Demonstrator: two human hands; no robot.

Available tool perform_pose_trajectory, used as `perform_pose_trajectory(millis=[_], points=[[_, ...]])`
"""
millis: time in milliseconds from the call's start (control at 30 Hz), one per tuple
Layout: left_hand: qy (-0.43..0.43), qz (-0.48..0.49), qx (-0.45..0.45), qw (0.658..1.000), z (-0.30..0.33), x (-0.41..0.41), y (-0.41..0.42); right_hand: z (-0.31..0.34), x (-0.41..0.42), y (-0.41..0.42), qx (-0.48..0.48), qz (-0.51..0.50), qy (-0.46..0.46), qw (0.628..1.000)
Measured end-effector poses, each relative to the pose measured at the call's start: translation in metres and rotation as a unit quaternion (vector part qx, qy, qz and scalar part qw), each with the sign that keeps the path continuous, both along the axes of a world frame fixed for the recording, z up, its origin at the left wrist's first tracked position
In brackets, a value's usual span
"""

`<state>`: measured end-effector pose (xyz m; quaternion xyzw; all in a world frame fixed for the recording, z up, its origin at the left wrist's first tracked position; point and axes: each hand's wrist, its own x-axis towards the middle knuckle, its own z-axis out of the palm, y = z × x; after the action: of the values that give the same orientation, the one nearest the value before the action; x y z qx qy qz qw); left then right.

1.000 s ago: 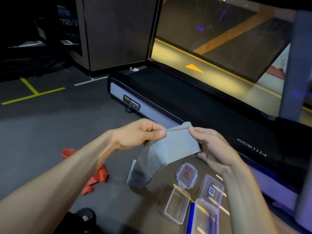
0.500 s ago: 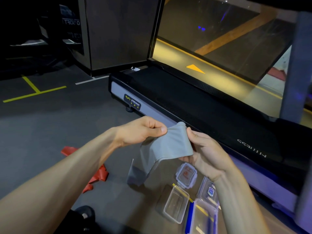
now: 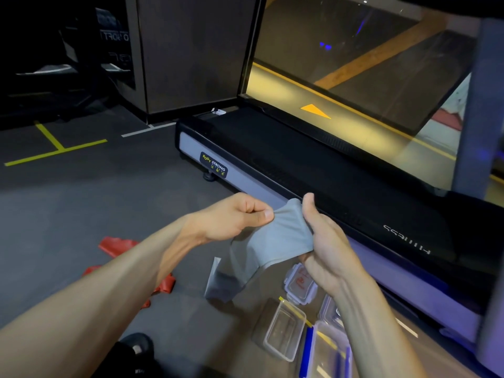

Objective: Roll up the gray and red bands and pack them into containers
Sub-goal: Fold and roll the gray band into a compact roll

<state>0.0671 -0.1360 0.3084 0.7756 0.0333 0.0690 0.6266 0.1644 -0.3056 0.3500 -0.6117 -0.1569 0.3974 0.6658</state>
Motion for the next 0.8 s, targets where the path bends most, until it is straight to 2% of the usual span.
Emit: perform_pose_trajectory(millis=[333, 433, 500, 633, 800], points=[[-0.005, -0.001, 0.001, 1.000, 0.004, -0.004, 0.000, -0.001, 0.001, -0.002, -0.023, 0.008, -0.081, 0.996], [-0.020, 0.006, 0.013, 1.000, 0.002, -0.001, -0.003, 0.000, 0.003, -0.004, -0.045, 0.024, -0.140, 0.989], [-0.031, 0.008, 0.010, 0.999, 0.000, 0.001, -0.006, 0.003, 0.006, -0.003, -0.060, 0.039, -0.206, 0.976], [-0.052, 0.007, -0.035, 0.998, -0.002, 0.003, -0.012, 0.008, 0.019, 0.001, -0.085, 0.063, -0.374, 0.921], [-0.078, 0.026, -0.060, 0.995, -0.003, 0.008, -0.018, 0.021, 0.031, 0.004, -0.090, 0.082, -0.416, 0.901]])
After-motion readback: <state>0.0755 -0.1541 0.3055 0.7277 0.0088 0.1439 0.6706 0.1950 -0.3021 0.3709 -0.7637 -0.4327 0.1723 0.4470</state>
